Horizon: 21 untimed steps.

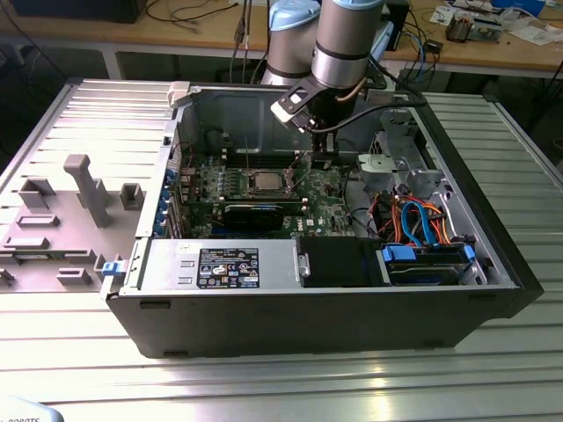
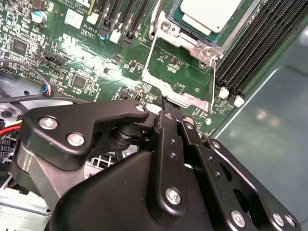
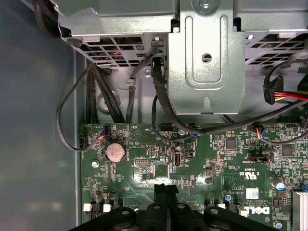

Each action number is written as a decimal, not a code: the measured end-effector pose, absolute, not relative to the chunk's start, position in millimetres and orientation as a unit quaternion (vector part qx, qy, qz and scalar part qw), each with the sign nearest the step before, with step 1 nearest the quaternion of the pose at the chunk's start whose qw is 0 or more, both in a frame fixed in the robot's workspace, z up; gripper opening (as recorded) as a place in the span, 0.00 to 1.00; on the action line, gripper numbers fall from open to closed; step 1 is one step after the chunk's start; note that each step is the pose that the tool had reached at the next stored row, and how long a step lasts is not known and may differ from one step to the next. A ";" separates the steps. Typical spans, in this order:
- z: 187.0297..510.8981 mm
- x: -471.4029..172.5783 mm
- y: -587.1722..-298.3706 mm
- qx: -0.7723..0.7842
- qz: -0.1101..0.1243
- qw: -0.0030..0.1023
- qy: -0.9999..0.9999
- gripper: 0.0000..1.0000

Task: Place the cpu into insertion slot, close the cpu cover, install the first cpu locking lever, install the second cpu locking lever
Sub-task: 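Close the cpu cover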

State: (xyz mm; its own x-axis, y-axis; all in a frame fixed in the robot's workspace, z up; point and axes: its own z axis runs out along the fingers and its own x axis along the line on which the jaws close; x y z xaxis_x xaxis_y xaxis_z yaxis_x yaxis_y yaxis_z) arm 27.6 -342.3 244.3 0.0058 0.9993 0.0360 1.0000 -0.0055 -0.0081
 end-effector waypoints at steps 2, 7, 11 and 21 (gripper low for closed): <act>244.3 27.4 -342.3 -0.709 -0.010 0.016 -0.705 0.11; 244.3 23.8 -342.3 -0.709 -0.010 0.016 -0.705 0.11; 244.3 20.3 -342.3 -0.709 -0.010 0.016 -0.705 0.11; 244.3 15.1 -342.3 -0.709 -0.010 0.016 -0.705 0.11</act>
